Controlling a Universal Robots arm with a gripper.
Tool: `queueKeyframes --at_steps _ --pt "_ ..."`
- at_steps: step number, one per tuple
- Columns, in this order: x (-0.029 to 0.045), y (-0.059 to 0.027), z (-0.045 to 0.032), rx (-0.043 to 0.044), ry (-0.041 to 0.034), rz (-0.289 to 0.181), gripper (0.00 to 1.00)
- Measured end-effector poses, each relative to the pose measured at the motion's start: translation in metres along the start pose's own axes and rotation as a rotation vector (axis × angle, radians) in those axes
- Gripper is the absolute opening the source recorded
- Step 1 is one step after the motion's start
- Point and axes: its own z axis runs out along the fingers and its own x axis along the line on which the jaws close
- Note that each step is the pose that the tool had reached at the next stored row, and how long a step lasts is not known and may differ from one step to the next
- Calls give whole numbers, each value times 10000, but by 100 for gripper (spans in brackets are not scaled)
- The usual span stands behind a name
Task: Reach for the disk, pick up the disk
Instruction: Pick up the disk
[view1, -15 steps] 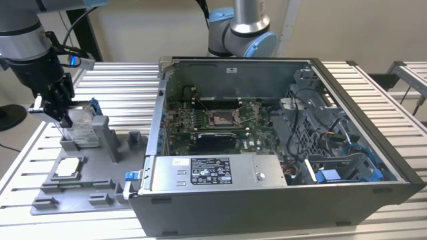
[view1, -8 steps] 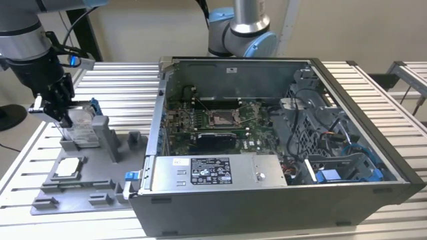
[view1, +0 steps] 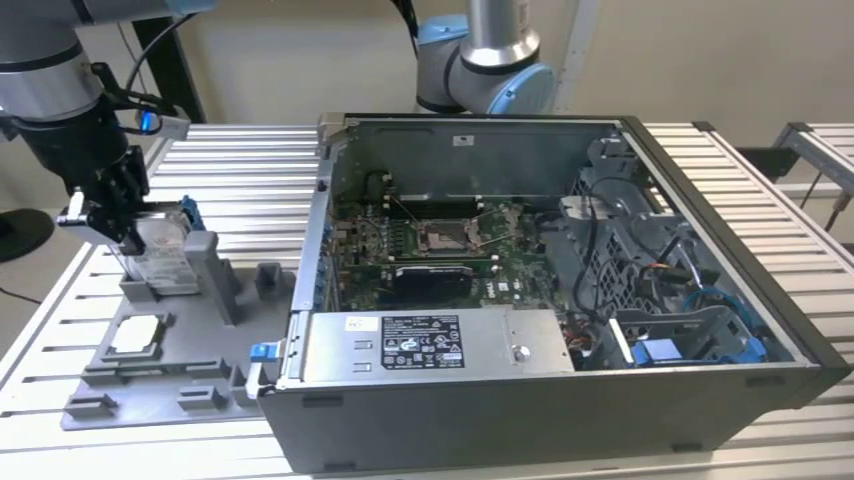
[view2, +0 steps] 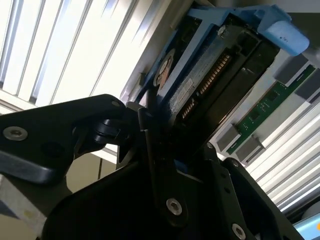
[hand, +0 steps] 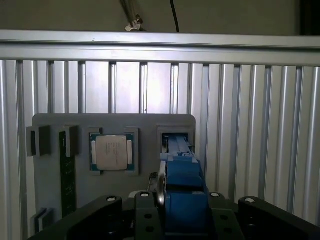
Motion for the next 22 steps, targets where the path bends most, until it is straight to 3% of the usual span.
queueKeyframes --at_steps 19,22 --pt "-4 3 -290 1 41 1 0" --pt "-5 4 -405 0 41 1 0"
